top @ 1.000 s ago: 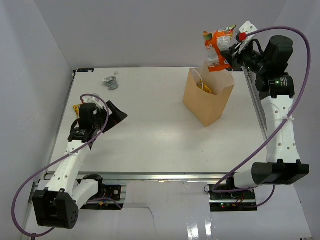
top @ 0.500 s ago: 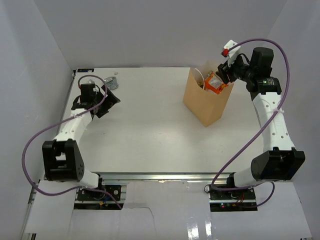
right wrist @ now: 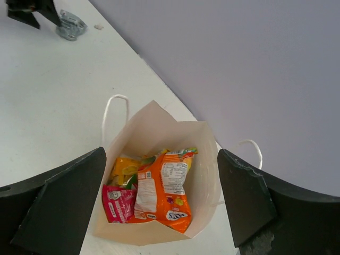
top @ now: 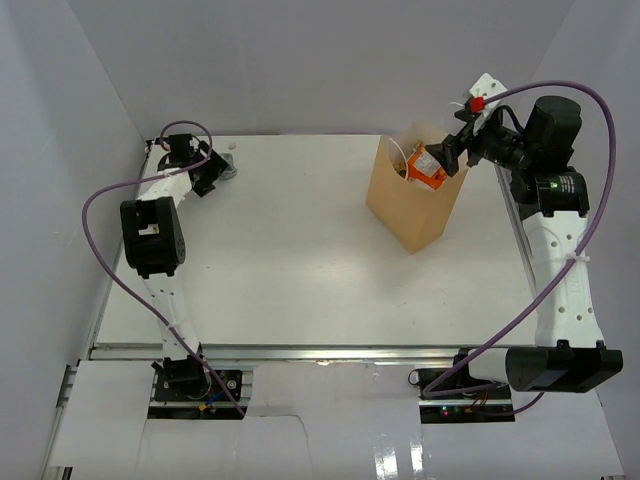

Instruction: Place the snacks into the paper bag

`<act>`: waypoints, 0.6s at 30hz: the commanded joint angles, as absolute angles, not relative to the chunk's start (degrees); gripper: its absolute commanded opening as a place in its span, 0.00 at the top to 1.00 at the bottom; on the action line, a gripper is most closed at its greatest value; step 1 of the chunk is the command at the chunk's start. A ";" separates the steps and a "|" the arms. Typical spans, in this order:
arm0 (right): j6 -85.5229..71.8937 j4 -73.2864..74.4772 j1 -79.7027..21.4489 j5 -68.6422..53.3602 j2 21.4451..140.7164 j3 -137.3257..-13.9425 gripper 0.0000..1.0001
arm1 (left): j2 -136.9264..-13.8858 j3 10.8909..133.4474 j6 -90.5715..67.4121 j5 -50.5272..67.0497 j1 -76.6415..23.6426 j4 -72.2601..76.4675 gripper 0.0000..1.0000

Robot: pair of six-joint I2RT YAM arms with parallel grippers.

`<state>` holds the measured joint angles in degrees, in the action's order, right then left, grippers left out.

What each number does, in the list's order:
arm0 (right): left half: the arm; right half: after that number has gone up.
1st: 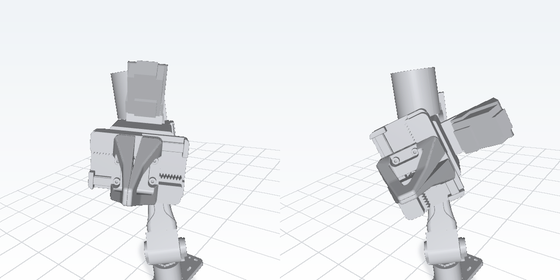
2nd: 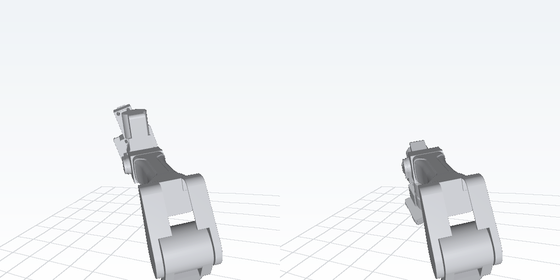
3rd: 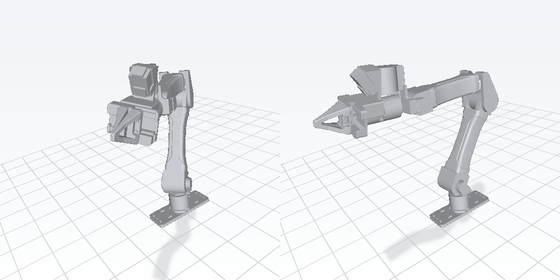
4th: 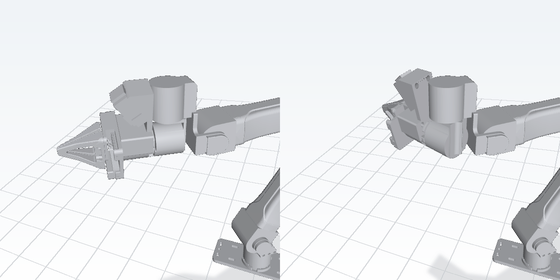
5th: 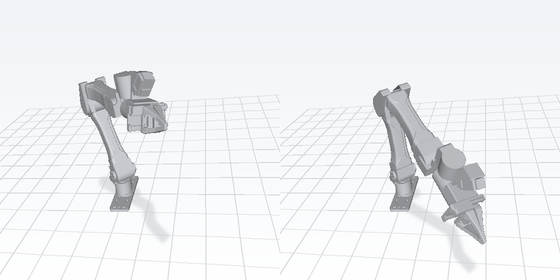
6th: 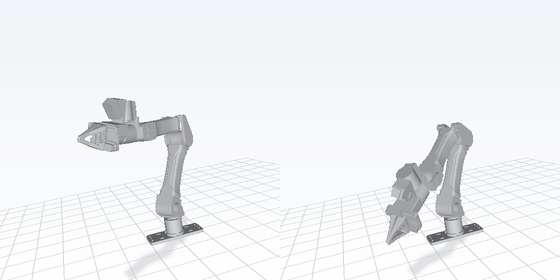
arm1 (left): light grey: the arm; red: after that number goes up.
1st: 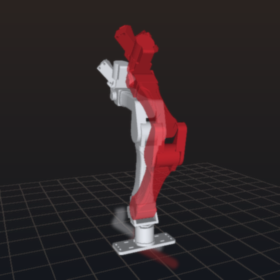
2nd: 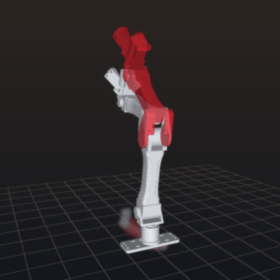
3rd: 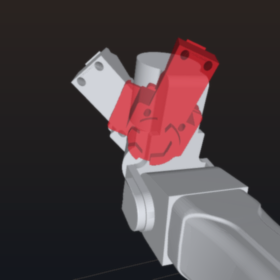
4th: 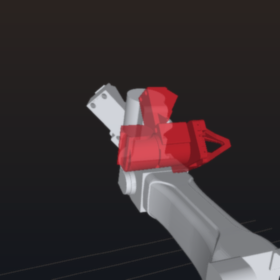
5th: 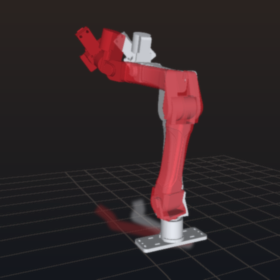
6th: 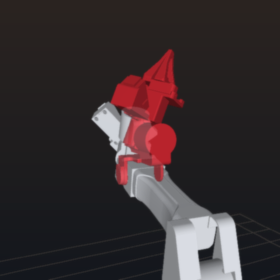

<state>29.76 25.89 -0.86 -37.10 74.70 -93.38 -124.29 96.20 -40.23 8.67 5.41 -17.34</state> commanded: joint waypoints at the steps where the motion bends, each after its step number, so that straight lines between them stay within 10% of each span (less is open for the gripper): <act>1: 27.51 25.40 -0.70 -41.04 73.22 -91.24 0.10 | -127.25 101.77 -41.13 7.48 5.54 -14.24 0.14; 7: 26.99 25.40 1.49 -43.06 73.04 -89.91 0.10 | -133.94 108.89 -35.51 2.73 5.80 -12.83 0.17; 18: 25.49 25.49 2.02 -47.36 72.86 -92.02 0.09 | -141.33 114.26 -32.61 8.34 5.89 -13.80 0.60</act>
